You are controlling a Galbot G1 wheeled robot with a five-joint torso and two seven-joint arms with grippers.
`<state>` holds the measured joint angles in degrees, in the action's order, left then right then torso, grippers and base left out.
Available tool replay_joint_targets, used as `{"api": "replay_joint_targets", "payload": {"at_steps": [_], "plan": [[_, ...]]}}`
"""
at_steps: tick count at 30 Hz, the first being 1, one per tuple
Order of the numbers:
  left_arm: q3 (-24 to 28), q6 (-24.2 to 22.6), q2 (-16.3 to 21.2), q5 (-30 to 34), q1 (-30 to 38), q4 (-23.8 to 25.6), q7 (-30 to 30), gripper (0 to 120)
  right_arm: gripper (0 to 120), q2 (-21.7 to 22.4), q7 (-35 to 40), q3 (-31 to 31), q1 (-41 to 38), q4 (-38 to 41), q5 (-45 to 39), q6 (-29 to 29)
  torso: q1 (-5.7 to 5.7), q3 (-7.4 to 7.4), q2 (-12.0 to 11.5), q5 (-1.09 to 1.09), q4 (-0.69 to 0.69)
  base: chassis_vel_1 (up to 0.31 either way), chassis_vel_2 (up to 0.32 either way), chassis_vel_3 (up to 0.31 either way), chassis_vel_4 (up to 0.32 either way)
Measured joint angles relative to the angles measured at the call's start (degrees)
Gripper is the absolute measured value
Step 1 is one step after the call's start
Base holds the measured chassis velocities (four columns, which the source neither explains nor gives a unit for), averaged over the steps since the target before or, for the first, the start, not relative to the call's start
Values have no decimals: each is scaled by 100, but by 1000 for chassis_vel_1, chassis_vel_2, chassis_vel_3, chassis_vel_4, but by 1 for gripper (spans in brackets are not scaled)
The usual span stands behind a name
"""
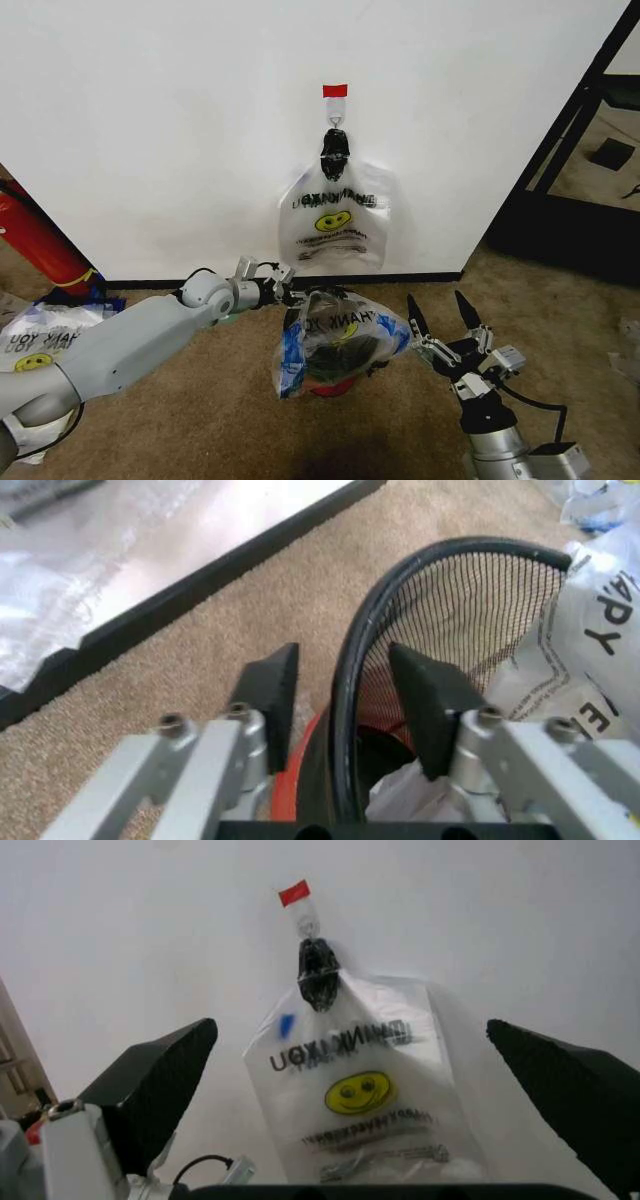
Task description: Pick up the garbage bag from the wall and place it over the trash bin.
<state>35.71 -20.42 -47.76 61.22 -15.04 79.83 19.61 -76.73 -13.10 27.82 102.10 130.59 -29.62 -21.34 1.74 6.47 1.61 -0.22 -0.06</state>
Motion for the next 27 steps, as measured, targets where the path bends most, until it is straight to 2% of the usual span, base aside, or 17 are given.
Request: {"api": "replay_joint_targets", "payload": {"at_steps": [4,6,10,11,17,20,22,26,27], "plan": [[27,-42,-1,0,-6,37,-52,26,100,0,13,13,6,-15,9,-18,0,0,0,-1,1,0,0,0,0],[24,-100,7,-3,-78,128,-149,13,100,-7,33,13,5,-38,26,-22,0,0,0,-1,0,0,0,0,0],[-48,-152,39,-3,-171,230,-270,3,100,-22,58,-4,-5,-73,57,-23,0,0,0,-1,1,0,0,0,0],[-107,-202,63,10,-233,299,-451,1,100,-27,69,-18,-12,-90,72,-23,0,0,0,-1,1,0,0,0,0],[-386,-363,207,207,-527,664,-939,1,100,-35,158,-47,-73,-153,92,17,0,0,0,-2,0,0,0,0,0],[-803,-536,370,525,-859,1055,-1439,1,100,-30,197,-51,-114,-188,91,62,0,0,0,0,2,0,0,0,0],[-919,-588,410,641,-943,1161,-1553,1,100,-29,205,-52,-119,-198,90,69,0,0,0,0,2,0,0,0,0],[-1451,-685,610,1137,-1460,1835,-2100,1,100,-19,294,-50,-131,-233,130,117,0,0,0,1,3,0,0,0,0],[-1690,-706,634,1288,-1696,2083,-2318,1,100,-18,345,-50,-130,-222,152,153,0,0,0,-2,-2,0,0,0,0]]}}
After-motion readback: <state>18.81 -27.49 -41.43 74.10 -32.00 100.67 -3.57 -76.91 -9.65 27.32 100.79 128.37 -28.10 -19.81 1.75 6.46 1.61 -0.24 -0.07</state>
